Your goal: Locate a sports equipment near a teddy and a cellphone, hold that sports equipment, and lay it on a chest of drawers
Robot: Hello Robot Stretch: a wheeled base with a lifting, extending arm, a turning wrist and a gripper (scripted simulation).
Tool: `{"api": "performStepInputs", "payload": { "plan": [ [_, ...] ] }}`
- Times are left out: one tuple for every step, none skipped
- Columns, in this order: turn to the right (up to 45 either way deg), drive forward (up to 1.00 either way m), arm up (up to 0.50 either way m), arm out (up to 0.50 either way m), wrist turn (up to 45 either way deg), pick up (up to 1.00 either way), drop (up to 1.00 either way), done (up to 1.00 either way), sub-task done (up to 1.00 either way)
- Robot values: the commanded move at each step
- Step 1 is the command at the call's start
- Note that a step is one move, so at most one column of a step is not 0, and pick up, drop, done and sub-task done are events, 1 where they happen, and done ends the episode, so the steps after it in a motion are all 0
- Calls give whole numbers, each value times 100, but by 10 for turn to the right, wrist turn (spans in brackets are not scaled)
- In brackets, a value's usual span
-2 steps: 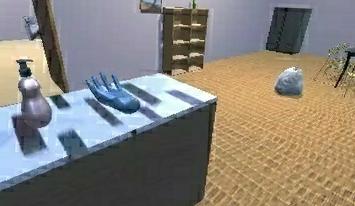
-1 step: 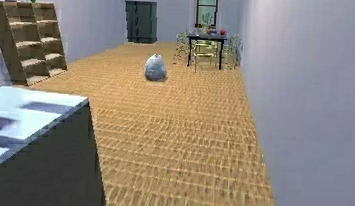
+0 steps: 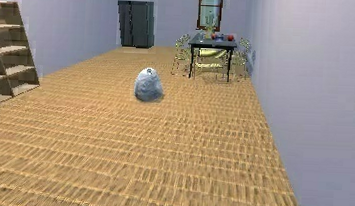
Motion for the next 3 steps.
{"api": "performStepInputs", "payload": {
  "plan": [
    [0,35,0,0,0,0,0,0,0],
    [60,0,0,0,0,0,0,0,0],
    [0,30,0,0,0,0,0,0,0]
  ]
}}
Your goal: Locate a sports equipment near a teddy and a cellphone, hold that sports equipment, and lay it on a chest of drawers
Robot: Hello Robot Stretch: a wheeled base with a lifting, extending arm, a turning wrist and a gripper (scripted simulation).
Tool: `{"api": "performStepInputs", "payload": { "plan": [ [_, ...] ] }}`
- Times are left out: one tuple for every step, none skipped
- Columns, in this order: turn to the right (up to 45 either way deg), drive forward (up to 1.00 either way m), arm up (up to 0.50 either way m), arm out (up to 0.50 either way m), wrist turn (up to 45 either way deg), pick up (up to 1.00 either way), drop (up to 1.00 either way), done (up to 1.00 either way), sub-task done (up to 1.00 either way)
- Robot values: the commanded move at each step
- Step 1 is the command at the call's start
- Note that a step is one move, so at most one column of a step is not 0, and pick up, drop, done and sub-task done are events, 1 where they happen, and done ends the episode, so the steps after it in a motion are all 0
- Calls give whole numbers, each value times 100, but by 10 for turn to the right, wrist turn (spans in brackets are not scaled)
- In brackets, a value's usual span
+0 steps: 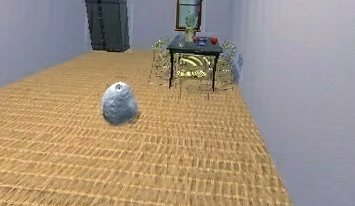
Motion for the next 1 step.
{"api": "performStepInputs", "payload": {
  "plan": [
    [-450,0,0,0,0,0,0,0,0]
  ]
}}
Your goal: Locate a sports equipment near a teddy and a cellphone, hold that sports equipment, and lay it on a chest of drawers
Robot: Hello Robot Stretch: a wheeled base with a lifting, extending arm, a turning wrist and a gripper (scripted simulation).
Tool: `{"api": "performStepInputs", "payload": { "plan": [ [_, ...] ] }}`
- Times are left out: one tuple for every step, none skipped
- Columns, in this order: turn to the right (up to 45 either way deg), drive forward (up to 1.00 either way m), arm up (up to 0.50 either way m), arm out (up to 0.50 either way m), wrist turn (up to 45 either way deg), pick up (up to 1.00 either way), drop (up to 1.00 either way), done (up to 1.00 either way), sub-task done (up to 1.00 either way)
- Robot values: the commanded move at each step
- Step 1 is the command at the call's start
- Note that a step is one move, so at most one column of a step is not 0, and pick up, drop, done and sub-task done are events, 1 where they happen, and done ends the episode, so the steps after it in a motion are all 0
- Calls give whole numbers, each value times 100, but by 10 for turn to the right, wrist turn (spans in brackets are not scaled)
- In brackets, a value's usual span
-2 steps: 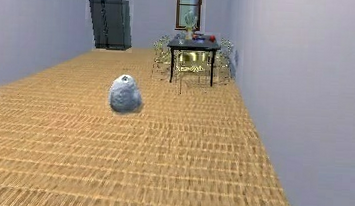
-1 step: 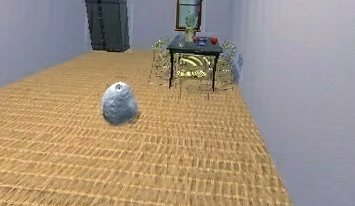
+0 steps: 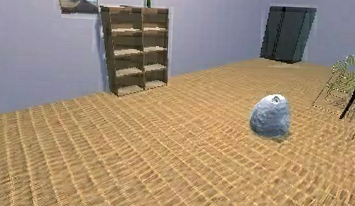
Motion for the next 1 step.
{"api": "performStepInputs", "payload": {
  "plan": [
    [-360,0,0,0,0,0,0,0,0]
  ]
}}
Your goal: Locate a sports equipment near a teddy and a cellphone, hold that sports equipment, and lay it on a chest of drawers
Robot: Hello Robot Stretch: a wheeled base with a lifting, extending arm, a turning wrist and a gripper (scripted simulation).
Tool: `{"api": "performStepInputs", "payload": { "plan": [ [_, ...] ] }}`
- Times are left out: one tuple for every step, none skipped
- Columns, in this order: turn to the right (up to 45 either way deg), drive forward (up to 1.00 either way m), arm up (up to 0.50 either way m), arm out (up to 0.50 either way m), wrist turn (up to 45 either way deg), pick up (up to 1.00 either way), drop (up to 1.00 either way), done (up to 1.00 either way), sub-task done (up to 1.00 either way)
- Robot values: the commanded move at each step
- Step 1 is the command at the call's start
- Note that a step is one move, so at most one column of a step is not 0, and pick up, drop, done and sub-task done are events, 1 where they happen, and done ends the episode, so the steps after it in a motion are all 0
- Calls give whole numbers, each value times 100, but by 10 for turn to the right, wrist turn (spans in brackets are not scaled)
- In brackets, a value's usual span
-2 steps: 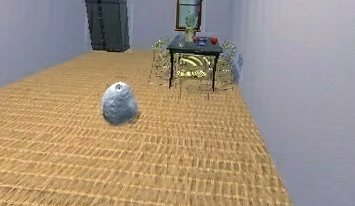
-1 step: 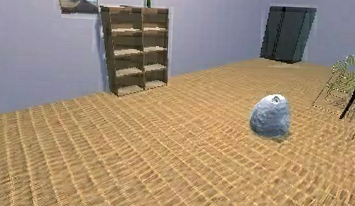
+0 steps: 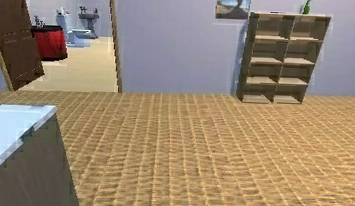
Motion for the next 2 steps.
{"api": "performStepInputs", "payload": {
  "plan": [
    [0,100,0,0,0,0,0,0,0],
    [0,40,0,0,0,0,0,0,0]
  ]
}}
